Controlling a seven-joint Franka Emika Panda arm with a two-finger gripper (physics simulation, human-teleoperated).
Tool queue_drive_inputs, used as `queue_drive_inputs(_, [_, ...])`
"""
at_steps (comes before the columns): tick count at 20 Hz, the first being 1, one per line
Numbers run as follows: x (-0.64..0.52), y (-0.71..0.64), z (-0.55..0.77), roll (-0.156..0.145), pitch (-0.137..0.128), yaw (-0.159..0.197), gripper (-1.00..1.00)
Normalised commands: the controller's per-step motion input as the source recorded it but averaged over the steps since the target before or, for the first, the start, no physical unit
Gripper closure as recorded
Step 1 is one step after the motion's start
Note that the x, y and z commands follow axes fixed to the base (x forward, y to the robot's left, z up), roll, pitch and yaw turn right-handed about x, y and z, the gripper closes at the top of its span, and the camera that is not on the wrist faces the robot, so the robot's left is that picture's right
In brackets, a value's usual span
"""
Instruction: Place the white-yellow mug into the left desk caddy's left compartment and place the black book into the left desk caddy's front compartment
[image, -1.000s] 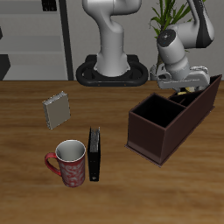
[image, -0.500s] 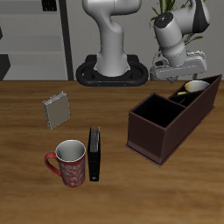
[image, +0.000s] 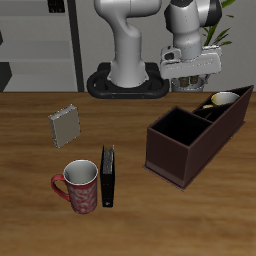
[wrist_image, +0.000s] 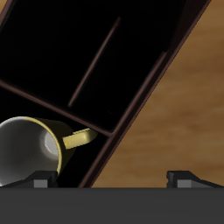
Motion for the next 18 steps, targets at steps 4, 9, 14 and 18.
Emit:
queue_drive_inputs(4, [0.18,-0.43,0.24,-0.120,-0.023,0.045,-1.00])
queue_drive_inputs(9, [0.08,-0.40,0.21,-0.116,-0.013,0.060,-1.00])
queue_drive_inputs(14, [0.04,-0.33,0.24,-0.071,-0.031,0.059,-1.00])
queue_drive_inputs(18, [0.15,-0.51,0.22,-0.085,0.004,0.011,-1.00])
